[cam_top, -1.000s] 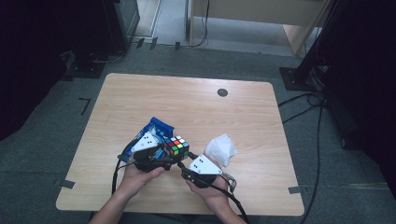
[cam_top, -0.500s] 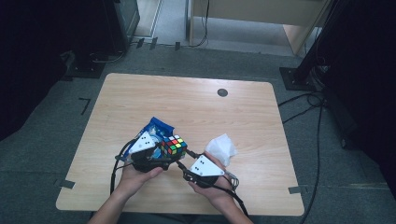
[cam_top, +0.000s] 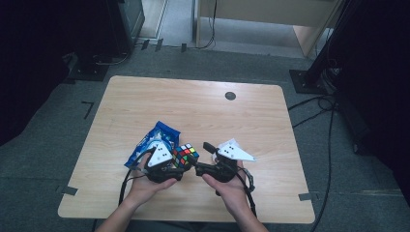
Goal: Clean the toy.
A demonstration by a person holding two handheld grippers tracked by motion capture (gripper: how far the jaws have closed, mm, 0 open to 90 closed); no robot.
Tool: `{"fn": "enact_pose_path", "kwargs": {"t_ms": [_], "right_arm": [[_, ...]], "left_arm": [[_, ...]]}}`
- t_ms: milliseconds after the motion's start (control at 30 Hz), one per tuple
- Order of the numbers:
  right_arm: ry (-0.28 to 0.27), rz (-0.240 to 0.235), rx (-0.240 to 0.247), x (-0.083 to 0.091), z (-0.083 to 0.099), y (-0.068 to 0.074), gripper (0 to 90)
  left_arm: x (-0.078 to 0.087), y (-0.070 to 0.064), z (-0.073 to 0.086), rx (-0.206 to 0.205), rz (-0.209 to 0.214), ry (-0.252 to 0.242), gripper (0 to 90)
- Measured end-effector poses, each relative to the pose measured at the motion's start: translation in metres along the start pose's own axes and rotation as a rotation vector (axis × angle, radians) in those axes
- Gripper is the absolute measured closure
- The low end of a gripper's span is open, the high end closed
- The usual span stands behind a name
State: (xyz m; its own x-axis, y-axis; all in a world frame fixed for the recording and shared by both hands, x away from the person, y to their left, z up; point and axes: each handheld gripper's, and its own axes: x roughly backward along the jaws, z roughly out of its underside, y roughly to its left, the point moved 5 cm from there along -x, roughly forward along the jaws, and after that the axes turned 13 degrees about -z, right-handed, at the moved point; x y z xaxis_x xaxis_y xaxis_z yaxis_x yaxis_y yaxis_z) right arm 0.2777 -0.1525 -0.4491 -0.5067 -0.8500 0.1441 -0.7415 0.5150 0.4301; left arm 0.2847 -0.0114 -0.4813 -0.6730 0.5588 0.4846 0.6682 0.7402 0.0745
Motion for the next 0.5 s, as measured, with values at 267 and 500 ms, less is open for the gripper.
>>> {"fn": "enact_pose_path", "kwargs": {"t_ms": [267, 500], "right_arm": [[0.12, 0.029, -0.154, -0.019, 0.025, -0.005, 29.7], [0.124, 0.045, -0.191, -0.017, 0.027, -0.005, 34.1]], "left_arm": [[0.001, -0.009, 0.0, -0.084, -0.048, -0.026, 34.0], [-0.001, -0.011, 0.001, -0.075, -0.033, -0.021, 33.7]]}}
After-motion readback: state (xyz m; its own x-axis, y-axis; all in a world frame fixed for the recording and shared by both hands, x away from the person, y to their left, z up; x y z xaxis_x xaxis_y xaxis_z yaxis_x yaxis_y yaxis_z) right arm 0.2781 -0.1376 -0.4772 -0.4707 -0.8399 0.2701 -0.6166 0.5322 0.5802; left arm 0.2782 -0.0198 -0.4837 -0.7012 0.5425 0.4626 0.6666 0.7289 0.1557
